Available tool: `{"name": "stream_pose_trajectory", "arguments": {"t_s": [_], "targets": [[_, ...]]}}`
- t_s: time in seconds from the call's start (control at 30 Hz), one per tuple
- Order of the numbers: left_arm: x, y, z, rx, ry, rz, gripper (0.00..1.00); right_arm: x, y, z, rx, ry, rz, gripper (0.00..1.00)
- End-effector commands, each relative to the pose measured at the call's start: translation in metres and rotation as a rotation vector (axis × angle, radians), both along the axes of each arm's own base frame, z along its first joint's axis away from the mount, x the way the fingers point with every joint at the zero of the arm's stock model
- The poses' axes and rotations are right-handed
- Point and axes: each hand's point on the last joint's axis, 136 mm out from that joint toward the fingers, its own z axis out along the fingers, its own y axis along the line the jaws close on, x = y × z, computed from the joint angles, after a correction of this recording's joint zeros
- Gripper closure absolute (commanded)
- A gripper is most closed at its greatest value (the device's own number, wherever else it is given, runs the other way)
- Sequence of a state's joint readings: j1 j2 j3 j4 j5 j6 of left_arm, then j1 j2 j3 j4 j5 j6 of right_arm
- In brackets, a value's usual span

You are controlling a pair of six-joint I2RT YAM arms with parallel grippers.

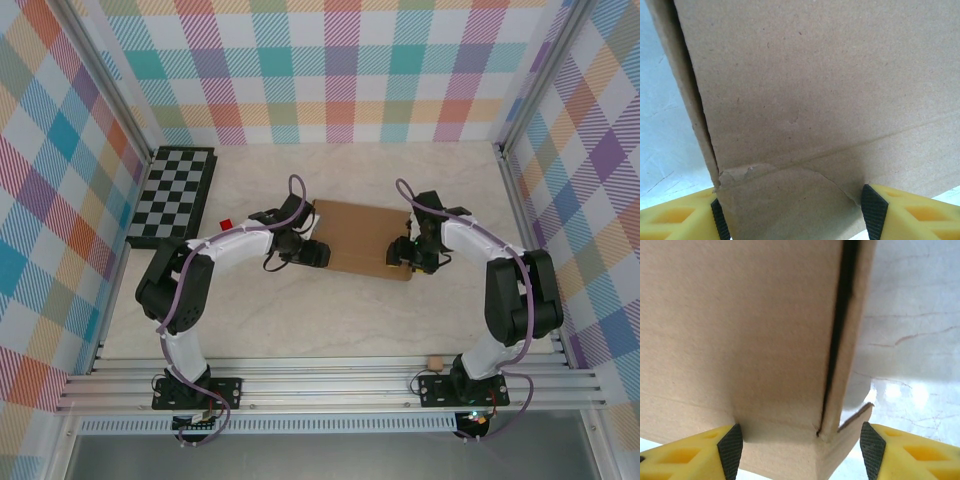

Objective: Fold the paper box

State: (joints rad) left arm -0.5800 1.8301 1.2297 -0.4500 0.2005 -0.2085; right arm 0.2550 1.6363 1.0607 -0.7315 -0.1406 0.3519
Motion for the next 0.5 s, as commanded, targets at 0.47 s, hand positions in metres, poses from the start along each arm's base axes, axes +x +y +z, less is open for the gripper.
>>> {"name": "stream_pose_trajectory", "arguments": {"t_s": [0.47], "targets": [[0.000,0.002,0.008,-0.002,0.031,0.036,0.33,0.011,0.015,0.007,0.079,-0.015,-0.003,0.40]]}}
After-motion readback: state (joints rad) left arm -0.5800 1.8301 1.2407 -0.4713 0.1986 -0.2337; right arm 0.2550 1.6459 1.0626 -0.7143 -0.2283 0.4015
